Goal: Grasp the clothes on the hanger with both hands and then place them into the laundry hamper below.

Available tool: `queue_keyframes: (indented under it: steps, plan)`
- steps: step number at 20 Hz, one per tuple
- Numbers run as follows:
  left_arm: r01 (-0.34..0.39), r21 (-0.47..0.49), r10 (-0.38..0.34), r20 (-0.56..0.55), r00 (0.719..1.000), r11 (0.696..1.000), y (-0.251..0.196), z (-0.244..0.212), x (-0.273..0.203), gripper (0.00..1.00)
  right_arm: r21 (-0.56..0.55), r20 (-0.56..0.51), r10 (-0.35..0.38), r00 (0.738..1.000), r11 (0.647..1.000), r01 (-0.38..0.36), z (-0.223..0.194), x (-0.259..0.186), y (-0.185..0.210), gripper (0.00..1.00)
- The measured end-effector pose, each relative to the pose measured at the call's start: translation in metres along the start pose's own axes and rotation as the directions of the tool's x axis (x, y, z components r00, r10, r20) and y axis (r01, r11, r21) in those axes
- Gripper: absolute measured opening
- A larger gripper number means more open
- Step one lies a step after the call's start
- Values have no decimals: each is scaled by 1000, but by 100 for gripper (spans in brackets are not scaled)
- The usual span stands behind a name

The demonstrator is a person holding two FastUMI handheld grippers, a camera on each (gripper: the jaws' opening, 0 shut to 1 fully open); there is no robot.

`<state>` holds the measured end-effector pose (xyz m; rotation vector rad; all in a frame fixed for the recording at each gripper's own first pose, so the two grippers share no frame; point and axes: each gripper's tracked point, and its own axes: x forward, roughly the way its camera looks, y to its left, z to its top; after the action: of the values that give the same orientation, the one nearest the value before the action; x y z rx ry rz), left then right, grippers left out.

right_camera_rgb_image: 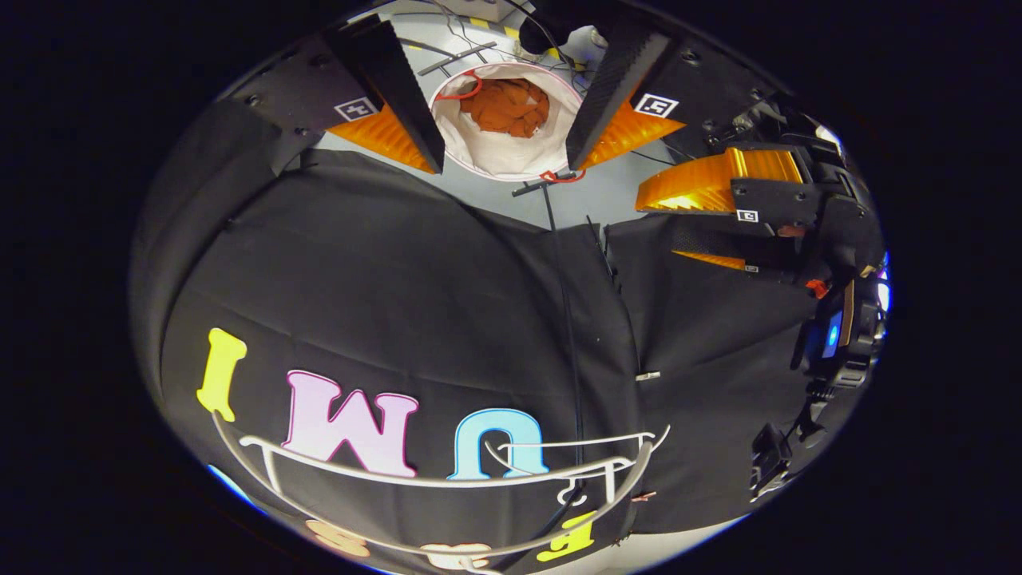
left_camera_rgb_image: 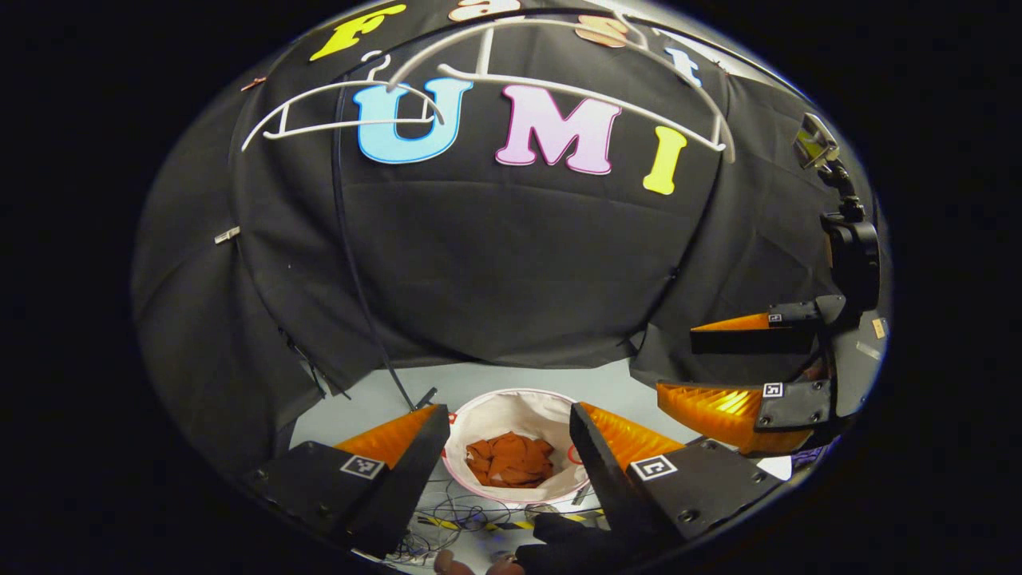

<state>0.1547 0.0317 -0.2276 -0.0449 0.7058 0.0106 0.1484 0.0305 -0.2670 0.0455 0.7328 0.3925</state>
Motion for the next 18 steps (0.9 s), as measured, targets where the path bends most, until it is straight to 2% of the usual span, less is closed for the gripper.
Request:
queue_keyframes:
  steps: [4,9,13,18]
  plan:
    - [41,48,-44,43,998,998,0,-15,-46,95,40,59,-84,995,996,81,-12,-48,22,99]
    - [116,37,-119,91,989,993,-7,-37,-97,95,113,80,-189,979,977,180,-42,-113,51,99]
    - [153,43,-158,145,977,987,-17,-42,-136,95,122,155,-258,954,963,240,-37,-164,63,99]
    - [174,78,-186,204,961,982,-28,-34,-168,95,137,222,-298,928,952,273,-22,-197,69,99]
